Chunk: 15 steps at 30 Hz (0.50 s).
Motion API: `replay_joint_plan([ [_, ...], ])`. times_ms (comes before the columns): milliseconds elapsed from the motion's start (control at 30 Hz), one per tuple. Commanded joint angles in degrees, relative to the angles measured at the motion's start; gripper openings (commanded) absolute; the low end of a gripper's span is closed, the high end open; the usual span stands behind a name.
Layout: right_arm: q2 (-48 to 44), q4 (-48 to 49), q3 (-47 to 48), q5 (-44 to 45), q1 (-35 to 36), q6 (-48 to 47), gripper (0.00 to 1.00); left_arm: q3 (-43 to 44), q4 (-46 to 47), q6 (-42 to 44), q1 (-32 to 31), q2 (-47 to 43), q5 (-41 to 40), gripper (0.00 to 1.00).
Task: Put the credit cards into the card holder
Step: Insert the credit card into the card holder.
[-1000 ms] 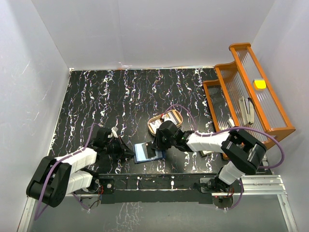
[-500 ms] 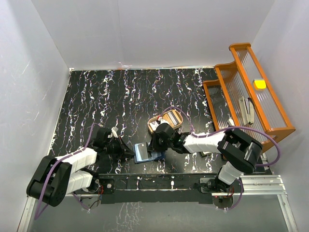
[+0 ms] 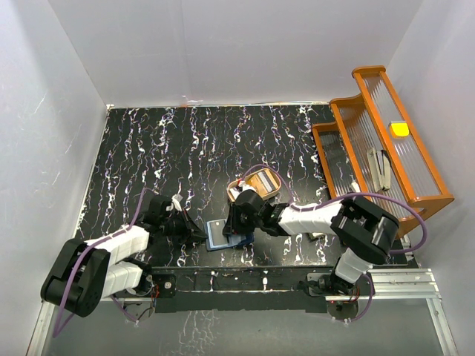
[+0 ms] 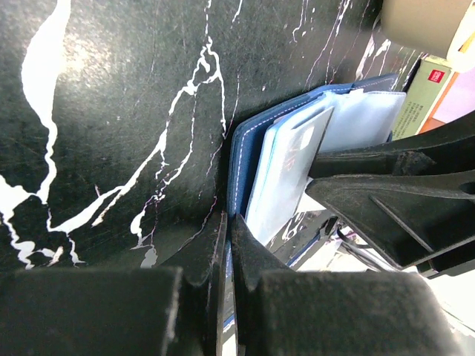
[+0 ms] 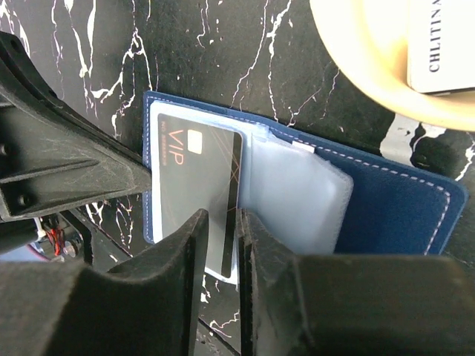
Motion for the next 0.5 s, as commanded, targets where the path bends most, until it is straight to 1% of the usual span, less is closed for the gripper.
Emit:
replay_joint_plan([
  [0,-3.8,-5.7,3.5,5.3,0.4,-2.2,0.23,2.1,-4.4,3.1,-0.3,0.5,0.0,0.00],
  [167,-7.2,-14.9,8.3,9.0,0.2,-9.0,0.29,2.9,-3.8,4.7,-0.3,0.3,2.7,0.00],
  [267,-8.1,-18.5,10.6,11.9,-0.6,-12.6,0.32,3.3,-3.3,5.0,-0.2,0.7,4.0,0.00],
  [367,-7.5,-21.8,14.2,14.7,-1.6,-17.0,0.34,3.2,-2.9,4.8,-0.3,1.0,4.4,0.00],
  [467,-4.8,-26.5,19.2,18.5,-2.9,-21.3,0.36,3.1,-2.3,4.7,-0.3,1.6,5.2,0.00],
])
